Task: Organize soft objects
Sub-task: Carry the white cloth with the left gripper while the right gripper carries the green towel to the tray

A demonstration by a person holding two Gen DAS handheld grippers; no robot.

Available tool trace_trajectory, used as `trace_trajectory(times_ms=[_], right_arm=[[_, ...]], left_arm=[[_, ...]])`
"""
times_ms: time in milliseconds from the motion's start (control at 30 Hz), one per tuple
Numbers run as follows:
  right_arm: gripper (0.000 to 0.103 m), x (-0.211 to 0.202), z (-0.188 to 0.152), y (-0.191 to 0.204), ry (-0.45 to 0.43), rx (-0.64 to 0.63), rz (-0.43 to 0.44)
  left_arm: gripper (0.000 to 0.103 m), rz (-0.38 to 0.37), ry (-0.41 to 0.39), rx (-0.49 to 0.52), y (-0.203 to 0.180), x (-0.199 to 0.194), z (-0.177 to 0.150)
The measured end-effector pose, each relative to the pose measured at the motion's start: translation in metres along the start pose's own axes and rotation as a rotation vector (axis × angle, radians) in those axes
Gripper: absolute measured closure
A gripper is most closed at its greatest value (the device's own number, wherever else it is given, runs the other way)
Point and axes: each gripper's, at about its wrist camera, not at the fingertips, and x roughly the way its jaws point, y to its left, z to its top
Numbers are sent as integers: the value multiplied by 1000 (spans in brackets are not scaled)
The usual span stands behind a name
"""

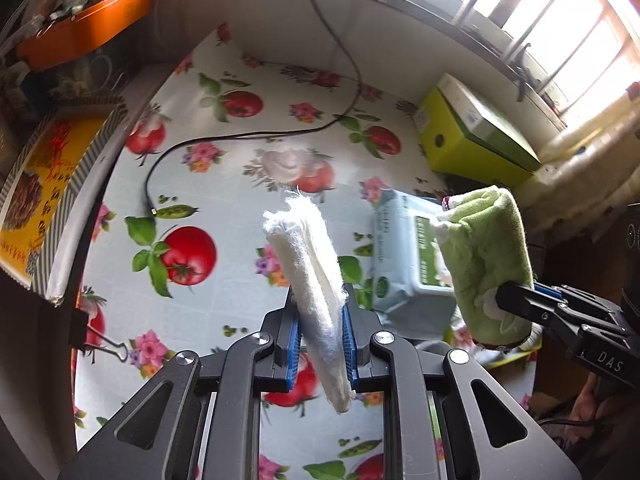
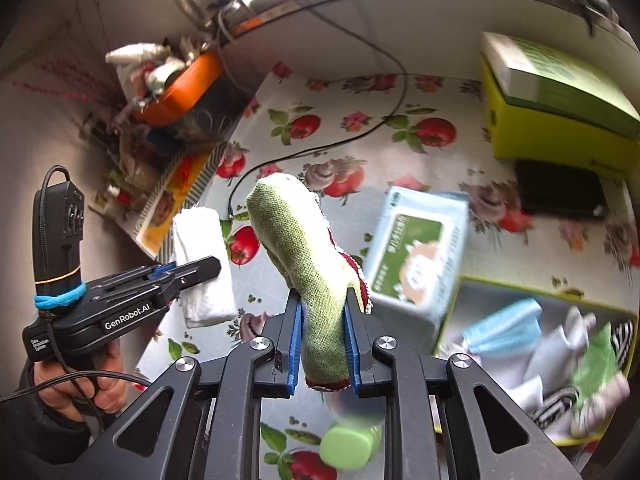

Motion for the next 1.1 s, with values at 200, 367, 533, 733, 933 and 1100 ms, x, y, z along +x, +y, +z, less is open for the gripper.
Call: trace_trajectory(times_ms=[200,367,533,733,933,1100], right_arm=[[85,-27,-23,-24,-41,89,2],[85,-45,-39,-41,-67,145,-5],[85,-57,-50,-57,-87,188,-17],[85,-69,-59,-73,-104,227,-31],[85,-78,-68,-88,-115,265,-45],[85,-84,-74,-98,-123,292,-54]], left_arm=[[85,-25,12,77,-36,-2,-5],[85,-43,27,134,-62,-1,-9],[85,-62,37,180,-85,0,-11],[84,-77,50,223,-107,4,-13],[84,-88,64,259,-125,9,-15],[84,-95,77,283,-137,15,-16]])
